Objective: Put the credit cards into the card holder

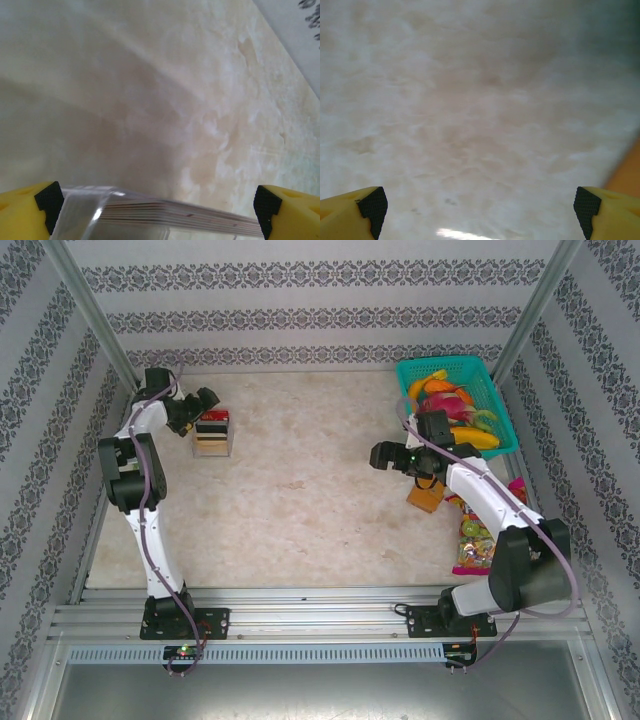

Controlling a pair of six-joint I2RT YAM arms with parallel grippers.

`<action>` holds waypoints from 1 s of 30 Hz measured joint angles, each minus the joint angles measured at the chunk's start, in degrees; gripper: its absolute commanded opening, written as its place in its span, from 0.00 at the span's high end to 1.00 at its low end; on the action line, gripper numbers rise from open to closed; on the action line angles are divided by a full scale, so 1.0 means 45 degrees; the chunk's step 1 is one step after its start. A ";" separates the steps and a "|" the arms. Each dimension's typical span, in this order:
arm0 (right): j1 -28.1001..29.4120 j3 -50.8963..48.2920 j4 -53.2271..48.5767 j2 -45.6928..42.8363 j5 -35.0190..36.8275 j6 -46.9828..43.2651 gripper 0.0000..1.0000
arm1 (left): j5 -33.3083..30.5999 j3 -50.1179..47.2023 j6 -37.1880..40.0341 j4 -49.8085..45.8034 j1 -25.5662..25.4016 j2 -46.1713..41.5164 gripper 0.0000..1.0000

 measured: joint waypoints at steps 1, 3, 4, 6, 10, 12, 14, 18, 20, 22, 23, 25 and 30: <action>0.0000 0.0000 -0.0175 0.0112 0.0350 0.0049 0.04 | 0.0160 -0.0466 -0.0141 0.0209 0.0000 -0.0151 0.00; 0.0000 -0.0010 -0.0500 0.0452 0.1200 0.0277 0.05 | 0.0515 -0.1501 -0.0461 0.0772 -0.0010 -0.0568 0.00; 0.0000 -0.0024 -0.0544 0.0568 0.1467 0.0321 0.05 | 0.0651 -0.1885 -0.0568 0.0923 -0.0024 -0.0724 0.00; -0.0010 -0.0034 -0.0631 0.0884 0.2113 0.0525 0.05 | 0.0947 -0.2414 -0.0690 0.1166 -0.0087 -0.0947 0.00; -0.0092 -0.0029 -0.0631 0.1719 0.3016 0.0821 0.05 | 0.1389 -0.2637 -0.0680 0.1438 -0.0364 -0.0981 0.00; -0.0097 0.0010 -0.0631 0.2229 0.3327 0.0918 0.06 | 0.1681 -0.2618 -0.0627 0.1525 -0.0612 -0.0981 0.00; -0.0092 0.0083 -0.0631 0.2657 0.3570 0.1005 0.06 | 0.1880 -0.2574 -0.0544 0.1525 -0.0855 -0.0981 0.00; -0.0097 0.0238 -0.0622 0.3293 0.3968 0.1355 0.06 | 0.2317 -0.2327 -0.0452 0.1559 -0.1501 -0.0976 0.00; -0.0155 0.0253 -0.0617 0.3313 0.3973 0.1530 0.06 | 0.2472 -0.2395 -0.0529 0.1710 -0.1729 -0.0976 0.00; -0.0185 0.0272 -0.0563 0.3371 0.3915 0.1637 0.13 | 0.2555 -0.2715 -0.0738 0.2103 -0.1938 -0.1025 0.00; -0.0223 0.0287 -0.0491 0.3410 0.3852 0.1710 0.18 | 0.2545 -0.3036 -0.0884 0.2399 -0.2021 -0.1112 0.00; -0.0262 0.0316 -0.0291 0.3478 0.3541 0.1739 0.31 | 0.2540 -0.3730 -0.1200 0.2841 -0.2152 -0.1370 0.00; -0.0248 0.0763 -0.0301 0.3755 0.2642 0.1452 0.27 | 0.2365 -0.5697 -0.2307 0.4109 -0.2458 -0.2380 0.00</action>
